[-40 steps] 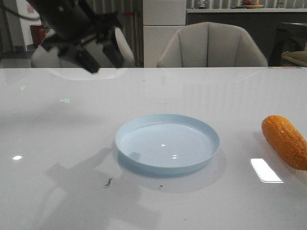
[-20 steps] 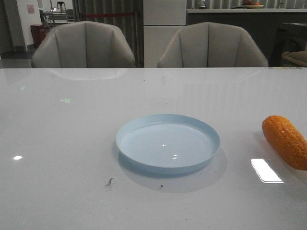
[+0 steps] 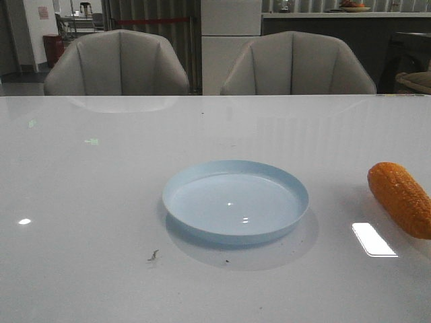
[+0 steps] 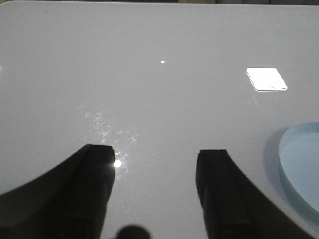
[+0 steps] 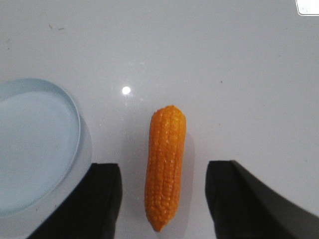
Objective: Place corn on plate with both arms
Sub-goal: 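Lower the right gripper around the yellow corn cob and close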
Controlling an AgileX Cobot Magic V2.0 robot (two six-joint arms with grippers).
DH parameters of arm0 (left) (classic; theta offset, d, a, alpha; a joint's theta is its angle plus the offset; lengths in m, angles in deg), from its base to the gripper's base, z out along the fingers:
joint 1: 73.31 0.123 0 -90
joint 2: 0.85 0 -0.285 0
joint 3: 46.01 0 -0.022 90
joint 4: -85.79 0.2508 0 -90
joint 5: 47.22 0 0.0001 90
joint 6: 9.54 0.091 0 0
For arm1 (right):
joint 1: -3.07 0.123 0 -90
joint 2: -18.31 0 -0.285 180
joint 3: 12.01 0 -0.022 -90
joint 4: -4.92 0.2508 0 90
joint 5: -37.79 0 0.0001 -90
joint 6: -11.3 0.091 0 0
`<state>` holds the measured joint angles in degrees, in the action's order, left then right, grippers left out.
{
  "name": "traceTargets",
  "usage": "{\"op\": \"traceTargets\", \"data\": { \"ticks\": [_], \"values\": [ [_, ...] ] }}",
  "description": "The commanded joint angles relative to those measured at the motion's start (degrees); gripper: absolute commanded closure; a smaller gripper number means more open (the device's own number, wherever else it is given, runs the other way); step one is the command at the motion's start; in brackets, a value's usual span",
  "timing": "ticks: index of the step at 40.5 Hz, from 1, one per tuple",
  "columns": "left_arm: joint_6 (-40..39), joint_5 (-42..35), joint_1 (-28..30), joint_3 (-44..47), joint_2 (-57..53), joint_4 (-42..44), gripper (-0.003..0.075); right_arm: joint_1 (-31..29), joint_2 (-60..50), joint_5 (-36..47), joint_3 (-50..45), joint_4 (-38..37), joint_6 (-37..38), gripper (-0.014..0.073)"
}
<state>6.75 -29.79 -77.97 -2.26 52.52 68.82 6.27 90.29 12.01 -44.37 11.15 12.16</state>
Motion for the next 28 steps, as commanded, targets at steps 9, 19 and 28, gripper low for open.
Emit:
{"op": "traceTargets", "data": {
  "ticks": [9, 19, 28],
  "values": [
    [0.20, -4.69, 0.17, -1.22, -3.50, -1.12, 0.0281, -1.67, 19.23, -10.11, 20.13, 0.31, -0.30, 0.0109],
    [0.20, -4.69, 0.17, -1.22, -3.50, -1.12, 0.0281, -1.56, 31.07, -16.58, 28.72, 0.31, -0.86, 0.0109],
    [0.20, -4.69, 0.17, -1.22, -3.50, -1.12, 0.0281, -1.50, 35.84, -20.09, 29.01, 0.31, -0.86, 0.0109]
  ]
}}
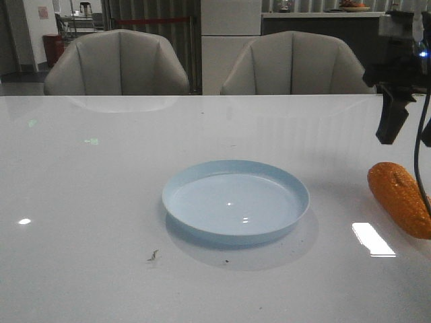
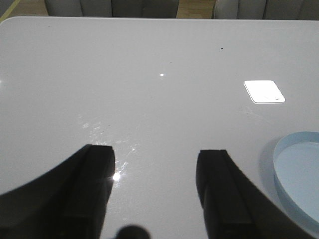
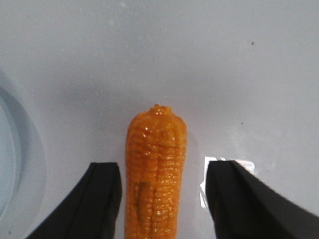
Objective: Place corn on plate with both arms
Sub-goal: 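Lower the right gripper around the yellow corn cob and close, then lift the corn and carry it over the blue plate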
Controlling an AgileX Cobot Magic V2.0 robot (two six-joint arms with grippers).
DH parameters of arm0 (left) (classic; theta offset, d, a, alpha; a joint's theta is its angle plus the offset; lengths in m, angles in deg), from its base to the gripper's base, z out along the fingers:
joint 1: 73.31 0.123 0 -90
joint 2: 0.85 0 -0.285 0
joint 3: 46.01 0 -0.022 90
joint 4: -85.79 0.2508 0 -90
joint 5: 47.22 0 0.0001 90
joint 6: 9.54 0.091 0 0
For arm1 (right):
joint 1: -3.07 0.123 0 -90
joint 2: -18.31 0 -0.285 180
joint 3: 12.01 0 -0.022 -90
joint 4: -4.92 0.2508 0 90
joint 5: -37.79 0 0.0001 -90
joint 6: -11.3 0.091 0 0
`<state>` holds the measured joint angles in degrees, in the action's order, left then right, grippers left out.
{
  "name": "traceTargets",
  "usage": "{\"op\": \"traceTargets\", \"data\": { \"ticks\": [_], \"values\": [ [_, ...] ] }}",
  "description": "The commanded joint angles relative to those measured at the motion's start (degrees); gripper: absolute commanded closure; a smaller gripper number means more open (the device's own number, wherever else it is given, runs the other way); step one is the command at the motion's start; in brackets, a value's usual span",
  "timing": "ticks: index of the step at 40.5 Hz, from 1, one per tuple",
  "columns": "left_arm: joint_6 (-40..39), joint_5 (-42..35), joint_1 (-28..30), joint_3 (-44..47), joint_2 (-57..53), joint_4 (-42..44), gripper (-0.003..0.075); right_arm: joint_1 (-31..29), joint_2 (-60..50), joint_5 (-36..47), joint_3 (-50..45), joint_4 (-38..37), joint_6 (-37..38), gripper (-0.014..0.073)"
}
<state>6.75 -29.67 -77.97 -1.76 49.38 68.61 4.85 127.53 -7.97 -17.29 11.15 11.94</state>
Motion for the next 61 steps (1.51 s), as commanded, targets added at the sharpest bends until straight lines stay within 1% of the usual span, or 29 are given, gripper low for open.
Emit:
{"op": "traceTargets", "data": {
  "ticks": [1, 12, 23, 26, 29, 33, 36, 40, 42, 45, 47, 55, 61],
  "values": [
    [0.20, -4.80, 0.17, -1.72, -0.36, -0.90, 0.0281, -0.07, -1.16, -0.25, 1.93, 0.37, -0.64, 0.0109],
    [0.20, -4.80, 0.17, -1.72, -0.36, -0.90, 0.0281, -0.07, 2.30, 0.62, 1.93, 4.33, -2.09, 0.0109],
    [0.20, -4.80, 0.17, -1.72, -0.36, -0.90, 0.0281, -0.07, 4.88, 1.20, 1.93, 4.38, -2.25, 0.0116],
    [0.20, -4.80, 0.17, -1.72, -0.36, -0.90, 0.0281, -0.07, 4.99, 1.39, 1.93, 4.38, -2.27, 0.0160],
    [0.20, -4.80, 0.17, -1.72, -0.36, -0.90, 0.0281, -0.07, 4.99, 1.97, 1.93, 4.38, -2.83, 0.0245],
    [0.20, -4.80, 0.17, -1.72, -0.36, -0.90, 0.0281, -0.07, 4.99, 2.52, 1.93, 4.38, -3.85, 0.0330],
    [0.20, -4.80, 0.17, -1.72, -0.36, -0.90, 0.0281, -0.07, 4.99, 3.14, 1.93, 4.38, -4.65, 0.0358],
    [0.20, -4.80, 0.17, -1.72, -0.36, -0.90, 0.0281, 0.08, 4.99, 3.24, 2.32, 4.38, -7.69, 0.0361],
    [0.20, -4.80, 0.17, -1.72, -0.36, -0.90, 0.0281, 0.50, 4.99, 2.60, 3.07, 4.46, -10.36, 0.0361],
    [0.20, -4.80, 0.17, -1.72, -0.36, -0.90, 0.0281, 2.02, 4.99, 0.38, 5.00, 5.05, -16.81, 0.0361],
    [0.20, -4.80, 0.17, -1.72, -0.36, -0.90, 0.0281, 3.00, 4.99, -1.08, 6.56, 6.17, -18.53, 0.0361],
    [0.20, -4.80, 0.17, -1.72, -0.36, -0.90, 0.0281, 8.42, 4.99, -5.10, 13.86, 11.42, -19.06, 0.0361],
    [0.20, -4.80, 0.17, -1.72, -0.36, -0.90, 0.0281, 13.91, 4.99, -5.65, 17.71, 14.30, -22.24, 0.0361]
  ]
}}
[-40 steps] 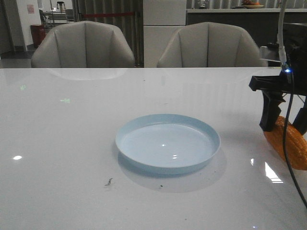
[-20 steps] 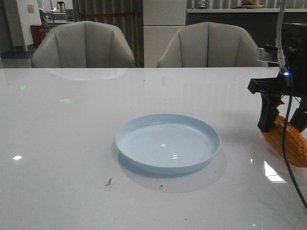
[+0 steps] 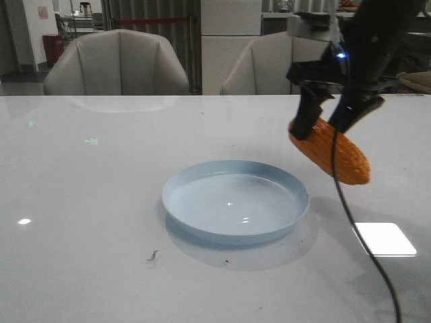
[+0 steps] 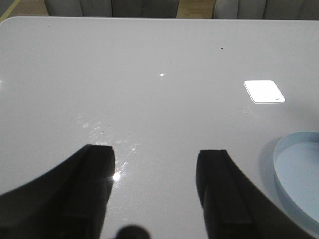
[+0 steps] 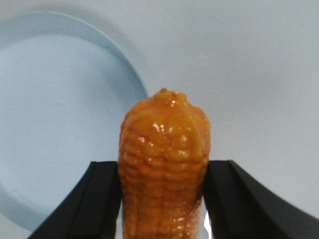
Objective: Place corn on plate with both arms
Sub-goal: 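Lift the corn and carry it over the blue plate, then lower the corn onto the plate and open the right gripper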
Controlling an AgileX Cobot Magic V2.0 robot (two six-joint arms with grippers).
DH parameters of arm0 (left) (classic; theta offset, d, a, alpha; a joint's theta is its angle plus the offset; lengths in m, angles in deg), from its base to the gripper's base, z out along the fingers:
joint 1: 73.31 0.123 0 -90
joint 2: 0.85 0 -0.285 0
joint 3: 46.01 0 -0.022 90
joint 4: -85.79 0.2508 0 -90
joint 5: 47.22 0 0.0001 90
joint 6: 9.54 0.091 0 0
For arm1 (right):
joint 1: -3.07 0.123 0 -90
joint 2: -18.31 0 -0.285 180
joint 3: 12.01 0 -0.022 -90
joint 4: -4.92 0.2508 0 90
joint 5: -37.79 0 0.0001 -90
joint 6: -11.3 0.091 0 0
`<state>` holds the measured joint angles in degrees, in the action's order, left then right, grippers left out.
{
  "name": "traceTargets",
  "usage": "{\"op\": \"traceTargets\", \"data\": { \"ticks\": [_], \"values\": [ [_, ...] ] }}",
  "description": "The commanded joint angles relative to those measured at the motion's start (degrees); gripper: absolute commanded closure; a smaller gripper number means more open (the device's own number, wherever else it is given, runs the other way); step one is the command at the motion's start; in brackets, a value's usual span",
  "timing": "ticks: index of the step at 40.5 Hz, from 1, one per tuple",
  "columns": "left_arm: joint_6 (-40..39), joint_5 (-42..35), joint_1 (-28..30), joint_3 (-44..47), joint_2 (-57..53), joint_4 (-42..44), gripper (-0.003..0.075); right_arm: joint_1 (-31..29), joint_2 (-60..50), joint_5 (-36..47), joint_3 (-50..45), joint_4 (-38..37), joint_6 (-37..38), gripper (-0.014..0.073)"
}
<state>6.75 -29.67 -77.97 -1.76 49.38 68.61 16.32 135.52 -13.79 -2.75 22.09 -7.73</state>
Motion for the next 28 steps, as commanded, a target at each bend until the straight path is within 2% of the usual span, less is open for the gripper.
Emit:
{"op": "traceTargets", "data": {
  "ticks": [1, 11, 23, 26, 28],
  "values": [
    [0.20, -4.80, 0.17, -1.72, -0.36, -0.90, 0.0281, 3.48, -3.00, 0.52, 3.50, 4.20, -3.23, 0.0361],
    [0.20, -4.80, 0.17, -1.72, -0.36, -0.90, 0.0281, 10.06, -1.24, 5.09, 3.64, 6.09, -5.18, 0.0358],
    [0.20, -4.80, 0.17, -1.72, -0.36, -0.90, 0.0281, 10.64, 2.82, 5.91, 4.00, 9.36, -5.13, 0.0356],
    [0.20, -4.80, 0.17, -1.72, -0.36, -0.90, 0.0281, 10.64, 3.87, 5.56, 4.00, 9.36, -5.13, 0.0329],
    [0.20, -4.80, 0.17, -1.72, -0.36, -0.90, 0.0281, 10.64, 4.48, 5.25, 4.00, 9.36, -5.13, 0.0272]
  ]
}}
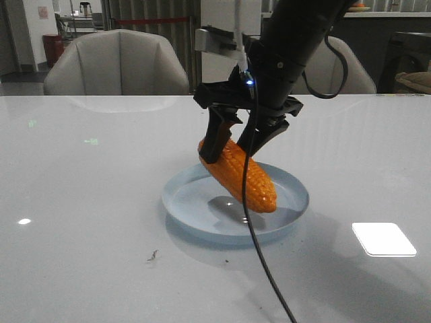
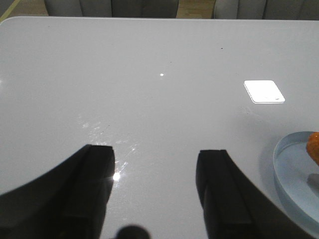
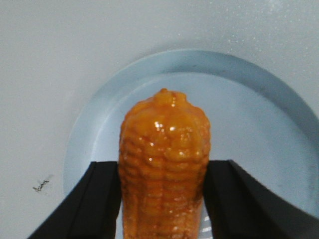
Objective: Place corn on plate with both arms
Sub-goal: 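Lower the corn onto the plate and open the right gripper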
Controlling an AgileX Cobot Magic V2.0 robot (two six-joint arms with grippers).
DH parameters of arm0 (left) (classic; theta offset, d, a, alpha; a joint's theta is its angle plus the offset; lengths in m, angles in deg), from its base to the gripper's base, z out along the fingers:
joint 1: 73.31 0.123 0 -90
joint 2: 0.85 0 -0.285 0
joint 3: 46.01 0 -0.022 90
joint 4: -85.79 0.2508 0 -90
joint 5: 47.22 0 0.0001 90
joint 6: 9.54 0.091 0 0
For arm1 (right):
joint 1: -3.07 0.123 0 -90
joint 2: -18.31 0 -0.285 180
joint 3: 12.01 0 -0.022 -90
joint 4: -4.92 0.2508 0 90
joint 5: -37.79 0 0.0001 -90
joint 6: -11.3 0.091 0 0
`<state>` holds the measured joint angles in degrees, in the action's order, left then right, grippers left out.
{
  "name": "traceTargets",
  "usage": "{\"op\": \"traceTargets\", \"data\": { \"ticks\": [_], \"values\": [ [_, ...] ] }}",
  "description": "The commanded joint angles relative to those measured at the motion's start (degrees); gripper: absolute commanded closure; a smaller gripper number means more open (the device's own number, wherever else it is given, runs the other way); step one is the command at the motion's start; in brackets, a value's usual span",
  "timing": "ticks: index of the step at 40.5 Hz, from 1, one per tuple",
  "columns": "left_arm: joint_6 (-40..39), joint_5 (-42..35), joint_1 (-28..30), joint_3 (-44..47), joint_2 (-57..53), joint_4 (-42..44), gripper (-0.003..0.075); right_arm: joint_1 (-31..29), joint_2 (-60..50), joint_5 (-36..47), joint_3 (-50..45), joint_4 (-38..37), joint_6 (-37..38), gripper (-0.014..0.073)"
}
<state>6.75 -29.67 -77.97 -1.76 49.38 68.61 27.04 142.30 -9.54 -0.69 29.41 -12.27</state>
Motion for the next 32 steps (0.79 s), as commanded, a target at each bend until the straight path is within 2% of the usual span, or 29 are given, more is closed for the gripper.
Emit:
{"op": "traceTargets", "data": {
  "ticks": [1, 5, 10, 17, 28, 32],
  "values": [
    [0.20, -4.80, 0.17, -1.72, -0.36, -0.90, 0.0281, -0.07, -2.07, 0.96, 1.94, 2.05, -0.53, 0.0231],
    [0.20, -4.80, 0.17, -1.72, -0.36, -0.90, 0.0281, -0.07, -1.85, 1.05, 1.94, 2.15, -0.36, 0.0085],
    [0.20, -4.80, 0.17, -1.72, -0.36, -0.90, 0.0281, -0.07, -1.85, 0.09, 3.01, 2.45, -0.36, -0.0002],
    [0.20, -4.80, 0.17, -1.72, -0.36, -0.90, 0.0281, -0.07, -1.85, -5.04, 8.00, 2.56, -0.36, 0.0001],
    [0.20, -4.80, 0.17, -1.72, -0.36, -0.90, 0.0281, -0.27, -1.85, -19.55, 20.54, 2.58, -0.55, 0.0001],
    [0.20, -4.80, 0.17, -1.72, -0.36, -0.90, 0.0281, -0.34, -1.85, -22.31, 24.38, 2.67, 0.96, 0.0001]
  ]
}}
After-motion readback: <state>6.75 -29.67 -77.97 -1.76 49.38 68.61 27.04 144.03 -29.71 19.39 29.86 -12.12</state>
